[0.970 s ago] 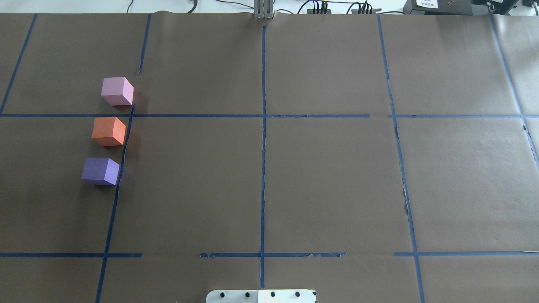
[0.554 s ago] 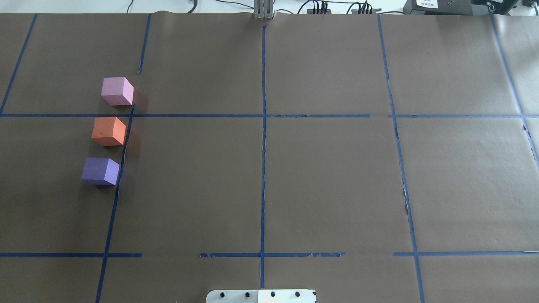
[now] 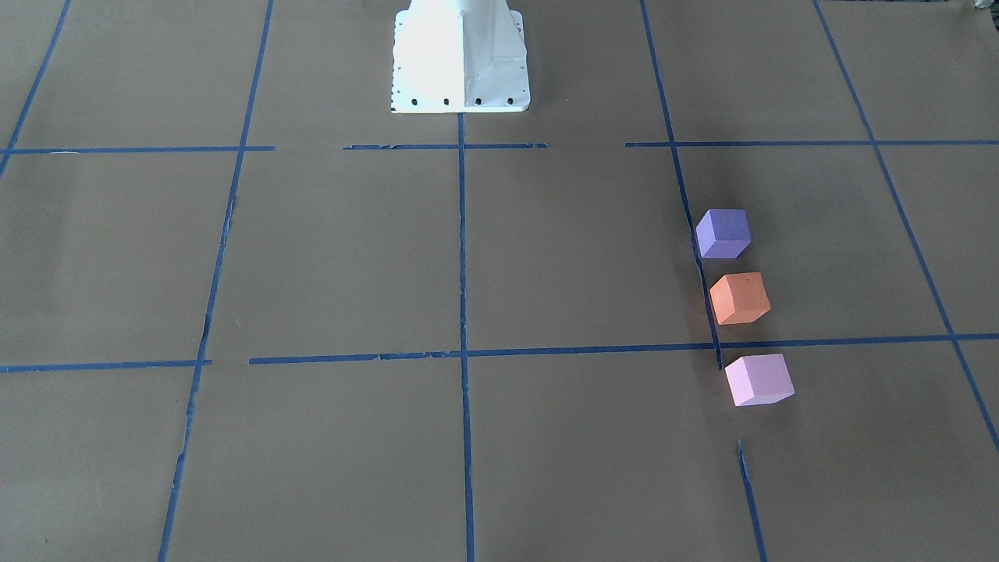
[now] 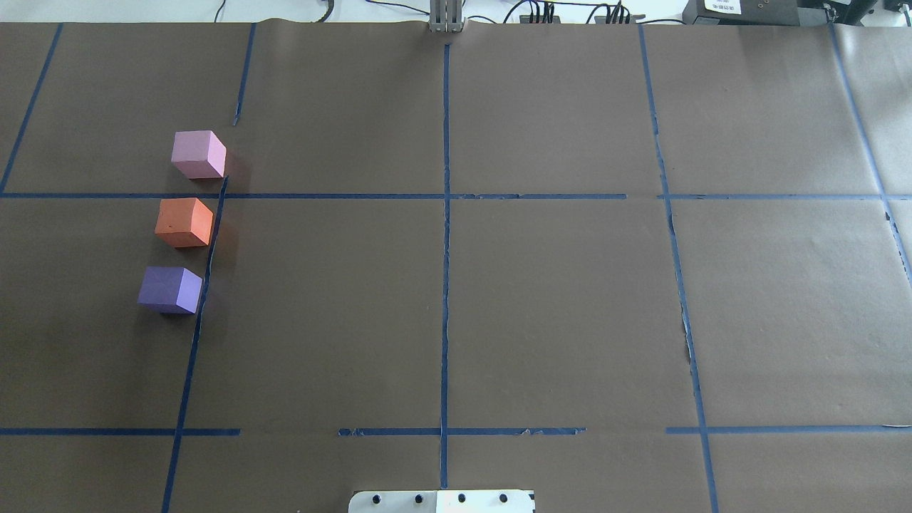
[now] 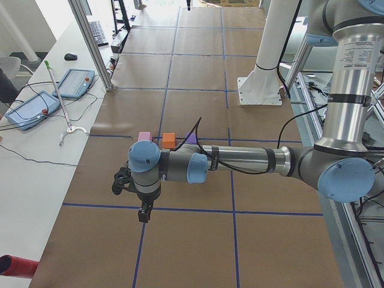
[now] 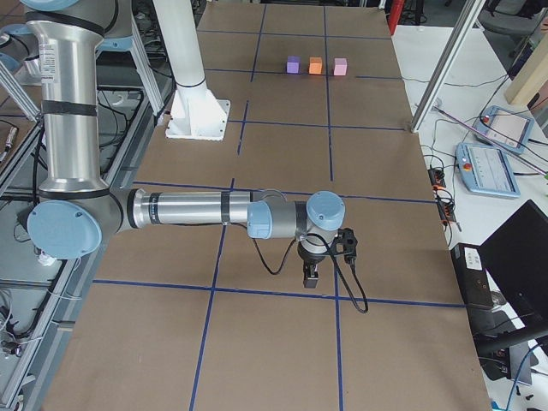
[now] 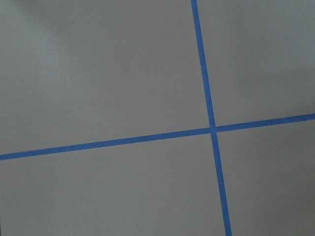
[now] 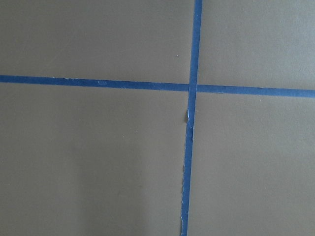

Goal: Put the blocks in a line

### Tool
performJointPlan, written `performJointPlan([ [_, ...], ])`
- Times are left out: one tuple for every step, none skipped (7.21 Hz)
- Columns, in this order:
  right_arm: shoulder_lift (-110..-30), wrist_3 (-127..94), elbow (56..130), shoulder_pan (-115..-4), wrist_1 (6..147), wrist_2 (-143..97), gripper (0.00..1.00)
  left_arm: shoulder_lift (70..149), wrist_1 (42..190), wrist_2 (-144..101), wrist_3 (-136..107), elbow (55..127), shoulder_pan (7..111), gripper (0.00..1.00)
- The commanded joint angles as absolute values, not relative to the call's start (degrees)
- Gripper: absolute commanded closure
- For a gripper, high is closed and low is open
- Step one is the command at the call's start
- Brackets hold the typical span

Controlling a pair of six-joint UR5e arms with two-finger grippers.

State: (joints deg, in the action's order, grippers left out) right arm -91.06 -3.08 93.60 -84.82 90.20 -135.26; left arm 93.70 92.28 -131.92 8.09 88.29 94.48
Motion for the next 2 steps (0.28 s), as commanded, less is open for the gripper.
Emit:
performJointPlan([
  [-91.05, -3.08, 93.6, -84.81, 90.18, -135.26, 0.0, 93.69, 92.29, -131.92, 8.09, 88.24, 94.48, 0.0],
  [-91.05, -3.08, 93.6, -84.81, 90.18, -135.26, 0.0, 93.69, 92.29, -131.92, 8.09, 88.24, 94.48, 0.0],
])
